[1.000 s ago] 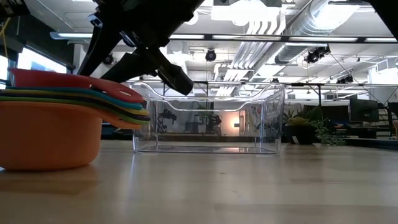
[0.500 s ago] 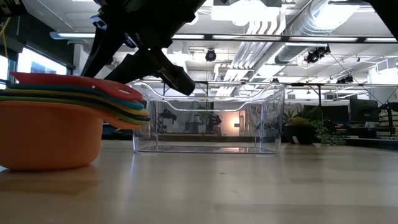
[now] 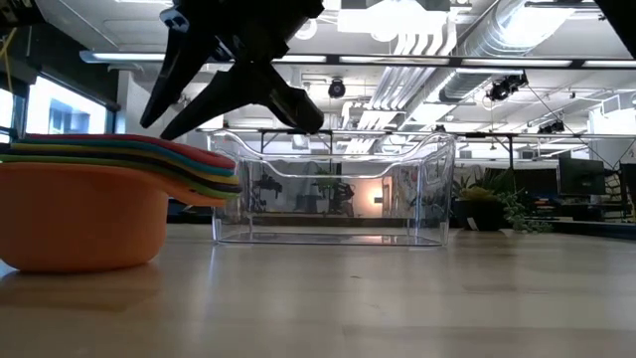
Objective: Nest measuring cups in basket
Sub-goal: Adjust the stacked measuring cups on the table
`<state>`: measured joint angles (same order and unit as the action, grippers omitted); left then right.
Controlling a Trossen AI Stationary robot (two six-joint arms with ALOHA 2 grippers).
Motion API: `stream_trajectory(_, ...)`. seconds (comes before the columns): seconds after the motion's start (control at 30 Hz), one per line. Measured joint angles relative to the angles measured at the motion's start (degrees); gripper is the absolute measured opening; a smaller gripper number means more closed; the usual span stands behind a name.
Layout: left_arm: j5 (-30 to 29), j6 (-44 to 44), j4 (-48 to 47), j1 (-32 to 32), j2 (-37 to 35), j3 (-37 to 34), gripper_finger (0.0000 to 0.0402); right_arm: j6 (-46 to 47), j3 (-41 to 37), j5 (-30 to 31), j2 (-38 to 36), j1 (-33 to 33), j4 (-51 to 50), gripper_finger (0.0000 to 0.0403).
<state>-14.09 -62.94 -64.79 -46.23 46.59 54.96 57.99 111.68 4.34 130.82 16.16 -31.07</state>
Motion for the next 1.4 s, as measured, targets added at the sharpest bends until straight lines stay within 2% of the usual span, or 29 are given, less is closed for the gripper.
stream_trajectory(0.3,0.0,-0.5,0.0,0.0,0.0,0.0,0.0051,-2.9,0.0,-1.1,-0.5,0.0,1.3,0.0058)
stream_trajectory(0.4,-0.5,-1.4,0.1,0.0,0.4,0.0,0.0051,-5.5,0.0,-1.4,-3.0,0.4,2.1,0.0058)
stream_trajectory(0.5,-3.5,-2.2,0.6,-0.3,1.5,-0.1,0.0051,-9.4,0.0,-1.4,-6.2,1.3,2.1,0.0058)
stream_trajectory(0.63,-6.2,-3.9,4.6,-0.6,2.9,-2.5,0.0051,-13.7,0.0,-1.1,-10.5,2.4,1.1,0.0058)
stream_trajectory(0.93,-9.2,-8.6,13.2,-0.6,9.7,-7.2,0.0051,-18.4,0.0,-0.1,-18.2,3.4,-3.0,0.0058)
stream_trajectory(1.1,-11.0,-10.7,17.3,-0.6,15.3,-7.4,0.0051,-20.2,0.0,0.0,-21.2,3.4,-5.0,0.0058)
stream_trajectory(1.4,-9.4,-16.7,18.6,1.6,26.0,-7.5,0.0051,-21.0,0.0,0.1,-25.7,3.4,-6.7,0.0058)
